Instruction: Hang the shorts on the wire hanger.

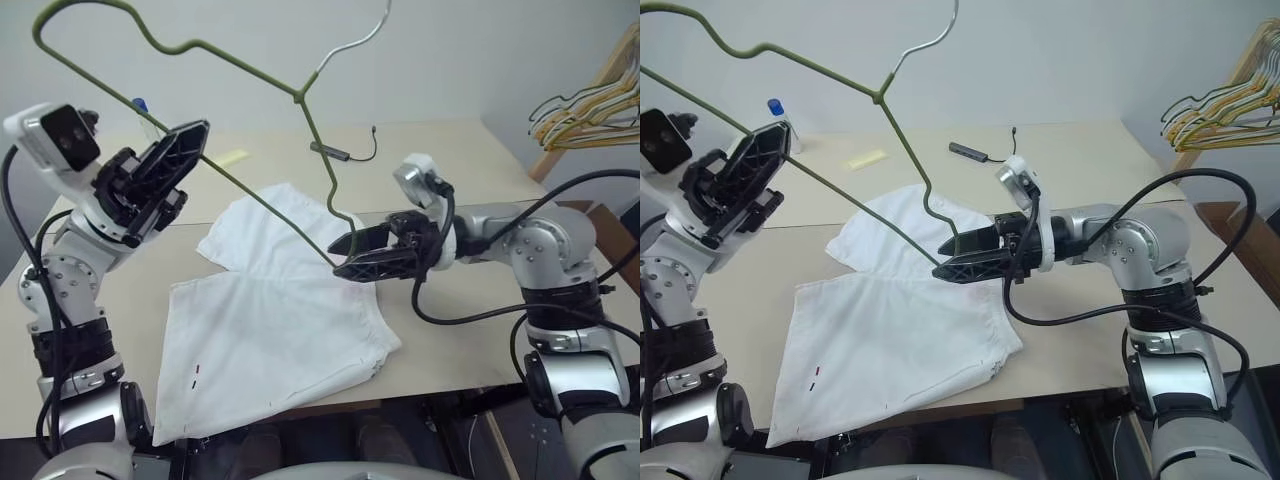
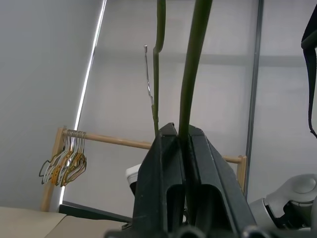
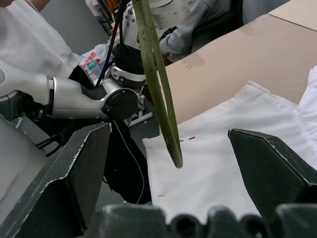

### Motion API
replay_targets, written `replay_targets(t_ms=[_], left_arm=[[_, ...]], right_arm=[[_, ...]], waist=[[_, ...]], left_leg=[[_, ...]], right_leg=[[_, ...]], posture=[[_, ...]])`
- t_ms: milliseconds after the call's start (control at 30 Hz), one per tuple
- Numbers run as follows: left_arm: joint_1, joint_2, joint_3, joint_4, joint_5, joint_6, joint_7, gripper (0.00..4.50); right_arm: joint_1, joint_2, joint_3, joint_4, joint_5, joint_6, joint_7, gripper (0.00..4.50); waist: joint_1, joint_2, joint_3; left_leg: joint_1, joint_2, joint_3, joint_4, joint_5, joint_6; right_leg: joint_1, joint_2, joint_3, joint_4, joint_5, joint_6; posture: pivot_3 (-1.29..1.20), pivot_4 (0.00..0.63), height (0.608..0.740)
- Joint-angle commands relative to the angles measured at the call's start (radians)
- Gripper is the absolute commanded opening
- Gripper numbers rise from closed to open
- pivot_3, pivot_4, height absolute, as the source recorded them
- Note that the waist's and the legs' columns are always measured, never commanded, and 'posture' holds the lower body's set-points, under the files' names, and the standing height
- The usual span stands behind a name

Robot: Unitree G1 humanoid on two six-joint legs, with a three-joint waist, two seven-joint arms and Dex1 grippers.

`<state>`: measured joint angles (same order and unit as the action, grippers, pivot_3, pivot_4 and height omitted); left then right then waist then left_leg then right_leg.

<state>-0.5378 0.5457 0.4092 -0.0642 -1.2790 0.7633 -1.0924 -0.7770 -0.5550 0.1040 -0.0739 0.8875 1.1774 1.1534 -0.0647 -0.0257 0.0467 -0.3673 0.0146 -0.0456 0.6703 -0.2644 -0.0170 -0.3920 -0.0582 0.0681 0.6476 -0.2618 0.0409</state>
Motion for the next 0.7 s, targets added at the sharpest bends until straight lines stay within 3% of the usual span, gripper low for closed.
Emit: replay_targets(t_ms=[33,433,633,700], left_arm=[[-0.007,-0.004,0.0,-0.03,0.008,-0.024,-0.012,0.0],[0.012,-0.022,-0.007,-0.022,0.036,-0.043,-0.023,0.0],[0.022,-0.034,-0.022,-0.02,0.068,-0.068,-0.016,0.0],[0.027,-0.033,-0.049,-0.015,0.114,-0.077,0.006,0.52]], right_arm=[[-0.028,0.001,-0.018,-0.027,0.024,0.004,0.001,3.94],[-0.028,0.01,-0.022,-0.017,0.01,0.002,-0.032,0.02],[-0.018,0.018,-0.027,-0.033,0.013,0.0,-0.047,0.02],[-0.015,0.021,-0.032,-0.03,0.014,0.003,-0.061,0.0]], waist=[[0.0,0.0,0.0],[-0.002,0.0,0.0],[-0.002,0.0,0.0],[-0.002,0.0,0.0]], left_leg=[[0.0,0.0,0.0,0.0,0.0,0.0],[0.0,0.0,0.0,0.0,0.0,0.0],[0.0,0.0,0.0,0.0,0.0,0.0],[0.0,0.0,0.0,0.0,0.0,0.0]], right_leg=[[0.0,0.0,0.0,0.0,0.0,0.0],[0.0,0.0,0.0,0.0,0.0,0.0],[0.0,0.0,0.0,0.0,0.0,0.0],[0.0,0.0,0.0,0.0,0.0,0.0]], posture=[[-0.01,0.0,0.74],[-0.01,0.0,0.74],[-0.02,0.0,0.74],[-0.02,0.0,0.74]])
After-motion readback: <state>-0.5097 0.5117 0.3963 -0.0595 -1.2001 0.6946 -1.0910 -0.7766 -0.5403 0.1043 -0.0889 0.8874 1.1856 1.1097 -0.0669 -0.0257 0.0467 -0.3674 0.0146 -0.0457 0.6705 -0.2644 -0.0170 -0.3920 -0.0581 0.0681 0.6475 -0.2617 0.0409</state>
